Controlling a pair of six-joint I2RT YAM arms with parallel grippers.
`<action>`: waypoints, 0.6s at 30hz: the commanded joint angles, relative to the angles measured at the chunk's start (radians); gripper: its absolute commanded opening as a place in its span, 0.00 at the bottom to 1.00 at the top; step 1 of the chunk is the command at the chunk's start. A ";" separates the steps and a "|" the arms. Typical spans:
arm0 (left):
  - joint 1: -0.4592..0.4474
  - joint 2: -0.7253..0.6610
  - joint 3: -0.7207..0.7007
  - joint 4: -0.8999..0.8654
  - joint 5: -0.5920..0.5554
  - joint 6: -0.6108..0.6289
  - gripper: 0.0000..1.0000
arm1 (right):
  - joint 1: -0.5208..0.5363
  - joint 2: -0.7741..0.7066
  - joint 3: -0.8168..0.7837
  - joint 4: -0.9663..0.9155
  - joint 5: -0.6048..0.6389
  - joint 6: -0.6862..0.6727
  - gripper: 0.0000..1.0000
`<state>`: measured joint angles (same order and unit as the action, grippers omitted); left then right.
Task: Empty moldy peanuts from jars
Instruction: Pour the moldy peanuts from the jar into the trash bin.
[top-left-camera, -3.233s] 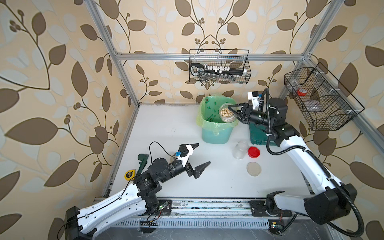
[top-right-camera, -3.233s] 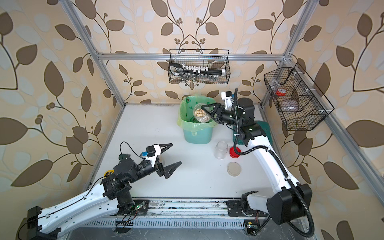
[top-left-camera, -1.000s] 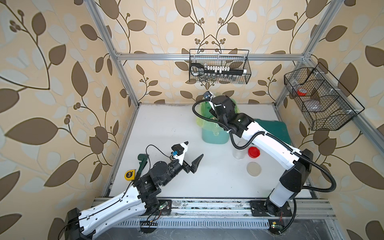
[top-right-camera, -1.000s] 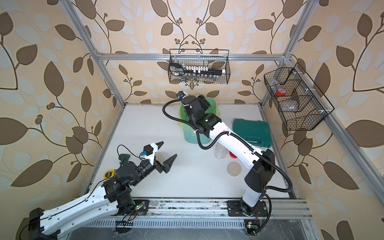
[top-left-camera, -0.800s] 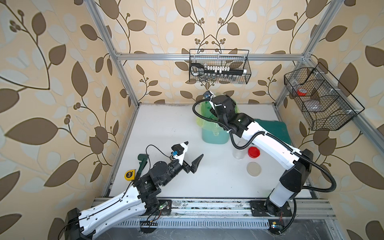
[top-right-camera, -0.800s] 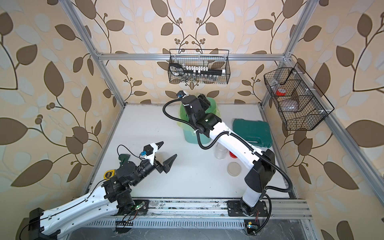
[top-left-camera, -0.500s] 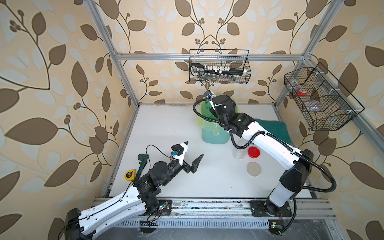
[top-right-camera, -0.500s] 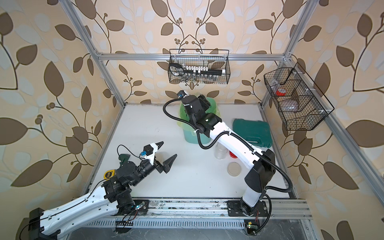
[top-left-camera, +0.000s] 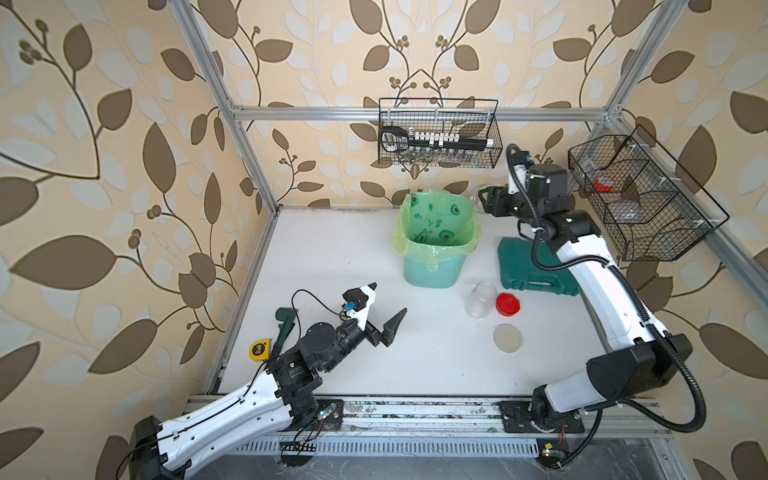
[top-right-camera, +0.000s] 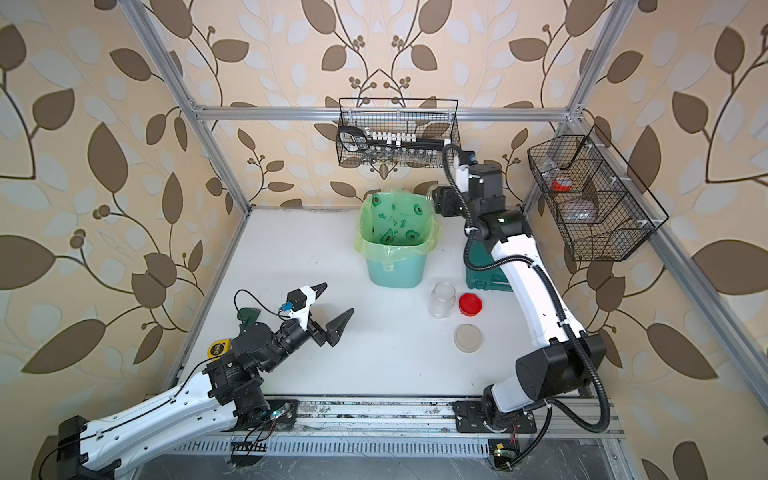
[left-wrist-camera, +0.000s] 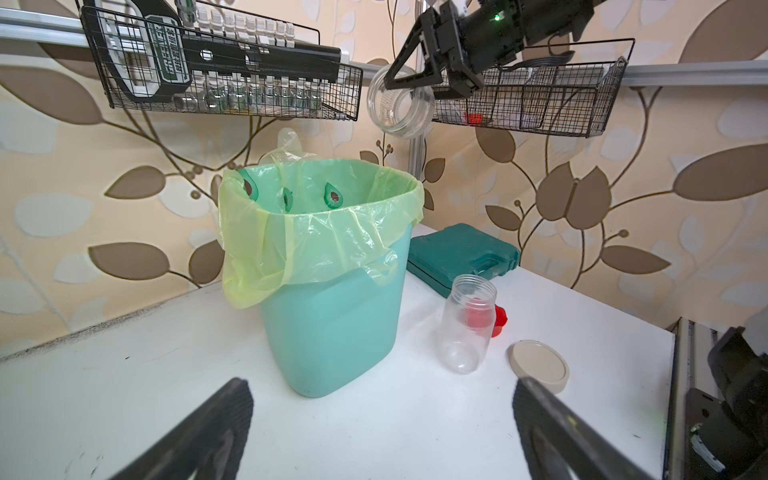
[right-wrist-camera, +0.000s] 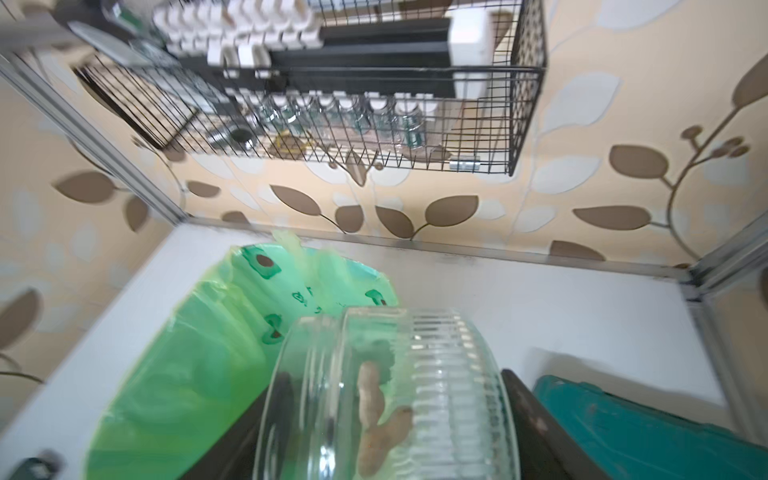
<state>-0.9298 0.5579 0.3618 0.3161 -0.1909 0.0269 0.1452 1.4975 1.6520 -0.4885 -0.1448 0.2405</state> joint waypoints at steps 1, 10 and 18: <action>-0.004 0.000 0.010 0.024 -0.009 0.011 0.99 | -0.059 -0.007 -0.049 0.132 -0.412 0.220 0.00; -0.004 0.002 0.011 0.019 -0.015 0.009 0.99 | -0.087 -0.009 -0.061 0.175 -0.498 0.289 0.00; -0.004 0.038 0.021 0.007 -0.060 0.009 0.99 | -0.046 -0.009 -0.035 0.092 -0.365 0.219 0.00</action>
<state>-0.9298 0.5858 0.3618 0.3061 -0.2188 0.0269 0.0742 1.5028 1.5890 -0.3862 -0.5575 0.4938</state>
